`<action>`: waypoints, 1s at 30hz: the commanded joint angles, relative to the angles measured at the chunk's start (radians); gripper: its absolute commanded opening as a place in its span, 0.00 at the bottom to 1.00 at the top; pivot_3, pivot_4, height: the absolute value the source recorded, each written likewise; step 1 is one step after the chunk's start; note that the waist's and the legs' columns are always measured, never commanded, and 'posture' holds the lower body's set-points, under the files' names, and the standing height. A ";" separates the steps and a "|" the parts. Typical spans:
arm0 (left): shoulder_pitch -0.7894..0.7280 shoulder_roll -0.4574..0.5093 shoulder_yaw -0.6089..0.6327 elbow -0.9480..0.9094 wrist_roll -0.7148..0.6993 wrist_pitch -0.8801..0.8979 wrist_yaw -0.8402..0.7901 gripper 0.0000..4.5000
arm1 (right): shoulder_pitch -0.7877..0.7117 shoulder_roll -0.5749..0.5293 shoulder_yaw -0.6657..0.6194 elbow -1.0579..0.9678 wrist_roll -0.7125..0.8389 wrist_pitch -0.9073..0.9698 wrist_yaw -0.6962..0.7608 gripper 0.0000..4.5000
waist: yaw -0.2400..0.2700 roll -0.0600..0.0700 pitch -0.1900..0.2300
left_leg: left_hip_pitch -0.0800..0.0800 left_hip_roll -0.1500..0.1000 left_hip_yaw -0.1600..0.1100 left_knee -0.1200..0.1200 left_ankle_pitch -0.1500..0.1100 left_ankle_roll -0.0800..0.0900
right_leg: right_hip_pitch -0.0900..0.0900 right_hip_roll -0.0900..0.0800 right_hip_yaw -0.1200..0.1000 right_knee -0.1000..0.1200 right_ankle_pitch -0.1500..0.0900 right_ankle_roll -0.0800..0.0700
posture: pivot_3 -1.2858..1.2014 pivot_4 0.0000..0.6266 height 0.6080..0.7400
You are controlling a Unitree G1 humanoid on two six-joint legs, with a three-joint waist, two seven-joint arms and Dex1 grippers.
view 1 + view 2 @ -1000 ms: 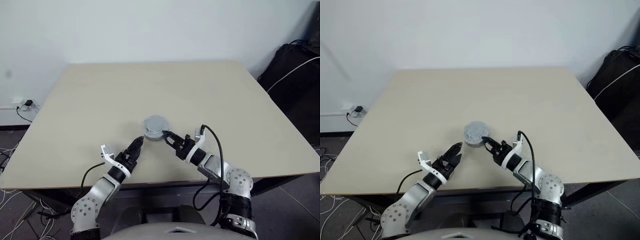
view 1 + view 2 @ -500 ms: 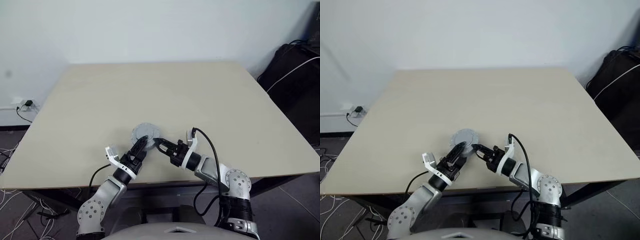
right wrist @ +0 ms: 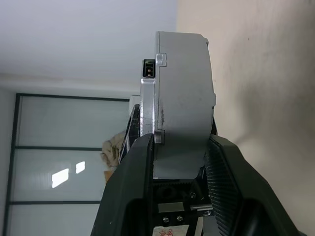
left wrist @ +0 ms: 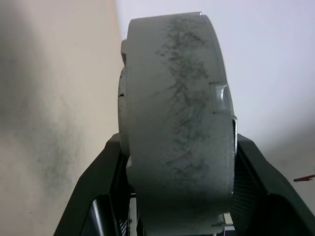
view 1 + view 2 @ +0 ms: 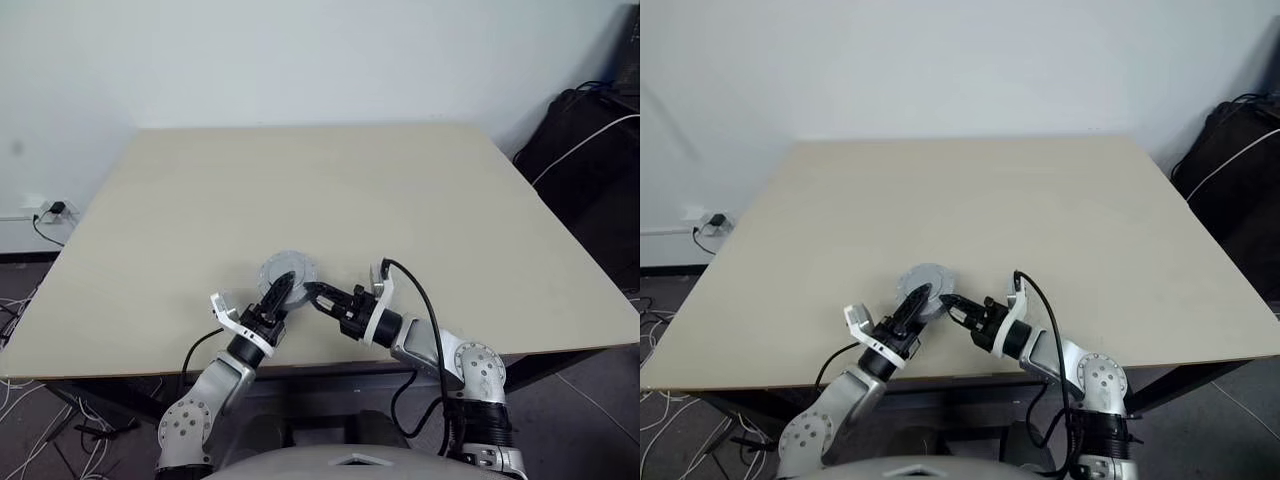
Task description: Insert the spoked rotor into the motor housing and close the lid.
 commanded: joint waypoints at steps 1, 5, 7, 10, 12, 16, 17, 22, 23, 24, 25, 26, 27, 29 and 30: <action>-0.009 -0.079 -0.007 -0.014 0.009 -0.018 0.001 0.48 | -0.016 -0.031 0.022 -0.108 -0.095 -0.061 0.054 0.26 | 0.000 0.000 0.000 | 0.000 0.000 0.001 0.000 0.000 0.000 | 0.000 0.000 0.001 0.000 0.000 0.000 | 0.52 0.00 1.00; -0.013 -0.073 -0.012 -0.015 0.022 -0.044 0.008 0.48 | -0.005 -0.071 0.053 -0.143 -0.229 -0.122 0.096 0.42 | 0.000 0.000 -0.001 | 0.002 0.000 0.004 0.000 -0.001 0.001 | 0.001 0.001 0.004 0.000 0.000 0.001 | 0.52 0.00 1.00; -0.019 -0.071 -0.009 -0.014 0.039 -0.061 0.018 0.47 | 0.002 -0.098 0.073 -0.157 -0.291 -0.139 0.124 0.56 | 0.001 -0.001 -0.001 | 0.004 0.000 0.005 0.000 -0.001 0.003 | 0.003 0.001 0.004 -0.001 0.001 0.002 | 0.52 0.00 1.00; -0.040 -0.068 0.007 -0.008 0.065 -0.084 0.026 0.47 | 0.012 -0.160 0.119 -0.191 -0.419 -0.170 0.162 0.79 | 0.001 -0.001 0.000 | 0.005 0.000 0.007 0.001 -0.002 0.004 | 0.003 0.001 0.005 -0.001 0.001 0.003 | 0.52 0.00 1.00; -0.060 -0.059 0.018 -0.001 0.079 -0.093 0.034 0.47 | 0.028 -0.201 0.147 -0.218 -0.525 -0.226 0.202 0.93 | 0.002 -0.002 0.000 | 0.005 0.000 0.008 0.001 -0.002 0.004 | 0.003 0.001 0.005 -0.001 0.001 0.004 | 0.52 0.00 1.00; -0.110 -0.039 0.052 0.030 0.102 -0.102 0.050 0.47 | 0.068 -0.267 0.214 -0.275 -0.749 -0.403 0.298 1.00 | 0.005 -0.002 0.000 | 0.005 0.000 0.008 0.003 -0.002 0.004 | 0.004 0.001 0.005 -0.001 0.002 0.005 | 0.52 0.00 1.00; -0.131 -0.030 0.067 0.045 0.107 -0.103 0.054 0.47 | 0.090 -0.297 0.249 -0.286 -0.843 -0.488 0.331 1.00 | 0.007 -0.003 0.000 | 0.005 0.000 0.008 0.003 -0.002 0.004 | 0.004 0.001 0.005 -0.001 0.001 0.005 | 0.52 0.00 1.00; -0.220 -0.011 0.131 0.116 0.151 -0.113 0.071 0.47 | 0.186 -0.368 0.358 -0.261 -1.159 -0.771 0.399 1.00 | 0.007 -0.006 0.001 | 0.006 0.000 0.008 0.003 -0.002 0.002 | 0.005 0.001 0.005 -0.002 0.001 0.007 | 0.52 0.00 1.00; -0.253 -0.003 0.146 0.147 0.177 -0.124 0.071 0.47 | 0.214 -0.374 0.375 -0.248 -1.216 -0.818 0.397 1.00 | 0.009 -0.007 0.001 | 0.006 0.000 0.008 0.003 0.000 0.000 | 0.005 0.001 0.005 -0.002 0.001 0.007 | 0.52 0.00 1.00; -0.283 0.003 0.160 0.176 0.196 -0.132 0.060 0.47 | 0.237 -0.372 0.384 -0.232 -1.263 -0.857 0.386 1.00 | 0.013 -0.009 0.002 | 0.006 0.000 0.008 0.004 0.000 -0.001 | 0.006 0.001 0.006 -0.002 0.001 0.007 | 0.52 0.00 1.00; -0.302 0.005 0.171 0.196 0.209 -0.135 0.049 0.47 | 0.252 -0.365 0.386 -0.220 -1.292 -0.884 0.378 1.00 | 0.015 -0.011 0.003 | 0.007 0.000 0.007 0.004 0.000 -0.001 | 0.006 0.001 0.005 -0.001 0.001 0.007 | 0.52 0.00 1.00; -0.332 0.008 0.182 0.227 0.232 -0.142 0.055 0.47 | 0.264 -0.350 0.384 -0.200 -1.330 -0.940 0.361 1.00 | 0.015 -0.012 0.003 | 0.007 0.000 0.007 0.004 0.001 -0.002 | 0.006 0.002 0.006 -0.001 0.001 0.007 | 0.52 0.00 1.00; -0.362 0.007 0.197 0.260 0.246 -0.147 0.061 0.47 | 0.274 -0.332 0.379 -0.183 -1.356 -0.983 0.348 1.00 | 0.016 -0.013 0.003 | 0.007 0.000 0.007 0.004 0.001 -0.003 | 0.006 0.002 0.006 -0.001 0.002 0.006 | 0.52 0.00 1.00; -0.426 0.009 0.222 0.329 0.274 -0.153 0.064 0.47 | 0.291 -0.296 0.366 -0.161 -1.390 -1.035 0.325 1.00 | 0.017 -0.014 0.004 | 0.007 0.000 0.008 0.004 0.001 -0.003 | 0.007 0.002 0.007 -0.001 0.002 0.007 | 0.52 0.00 1.00; -0.441 0.007 0.232 0.346 0.283 -0.151 0.059 0.47 | 0.294 -0.284 0.361 -0.154 -1.399 -1.045 0.324 1.00 | 0.017 -0.015 0.005 | 0.007 0.000 0.008 0.005 0.001 -0.003 | 0.007 0.002 0.007 -0.001 0.002 0.008 | 0.52 0.00 1.00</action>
